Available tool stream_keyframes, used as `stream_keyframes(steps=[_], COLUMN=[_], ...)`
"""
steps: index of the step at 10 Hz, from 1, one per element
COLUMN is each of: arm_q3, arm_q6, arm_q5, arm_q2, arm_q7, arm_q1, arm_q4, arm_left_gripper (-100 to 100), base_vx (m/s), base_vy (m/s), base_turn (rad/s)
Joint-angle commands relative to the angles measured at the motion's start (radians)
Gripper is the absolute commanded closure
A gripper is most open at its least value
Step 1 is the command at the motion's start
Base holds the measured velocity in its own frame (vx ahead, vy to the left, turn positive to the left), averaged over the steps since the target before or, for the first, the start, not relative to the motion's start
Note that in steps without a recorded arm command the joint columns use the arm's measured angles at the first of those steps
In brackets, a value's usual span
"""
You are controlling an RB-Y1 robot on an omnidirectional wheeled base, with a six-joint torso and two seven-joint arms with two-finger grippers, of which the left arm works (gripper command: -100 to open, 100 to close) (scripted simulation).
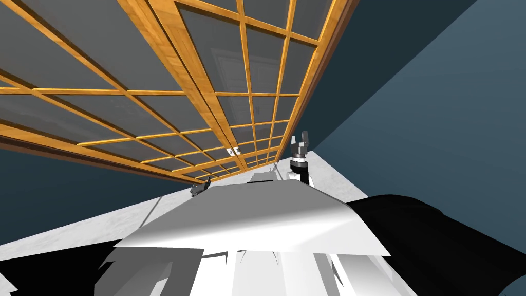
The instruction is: Pull the door open
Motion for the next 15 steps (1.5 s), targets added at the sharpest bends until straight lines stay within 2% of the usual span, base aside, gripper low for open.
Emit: stream_keyframes(steps=[1,2,3,4,9,11,12,15], arm_q3=[-0.011,-0.02,-0.02,-0.032,-0.074,-0.074,-0.074,-0.074], arm_q6=[-0.01,-0.014,-0.014,-0.018,-0.031,-0.031,-0.031,-0.031], arm_q5=[0.0,-0.002,-0.002,-0.005,-0.018,-0.018,-0.018,-0.018], arm_q2=[-0.003,-0.009,-0.009,-0.017,-0.046,-0.046,-0.046,-0.046], arm_q7=[0.002,0.002,0.002,0.002,0.003,0.003,0.003,0.003], arm_q1=[-0.022,-0.039,-0.039,-0.062,-0.135,-0.135,-0.135,-0.135], arm_q4=[0.008,0.007,0.007,0.005,-0.007,0.004,0.031,-0.007], arm_left_gripper=[-100,-100,-100,-100,-100,-100,-100,-100], base_vx=[0.198,0.22,0.155,0.187,0.217,0.062,-0.012,0.004], base_vy=[-0.038,-0.012,-0.003,-0.019,-0.051,-0.016,0.004,-0.004], base_turn=[-0.111,-0.118,-0.06,-0.138,-0.123,0.02,-0.024,-0.043])
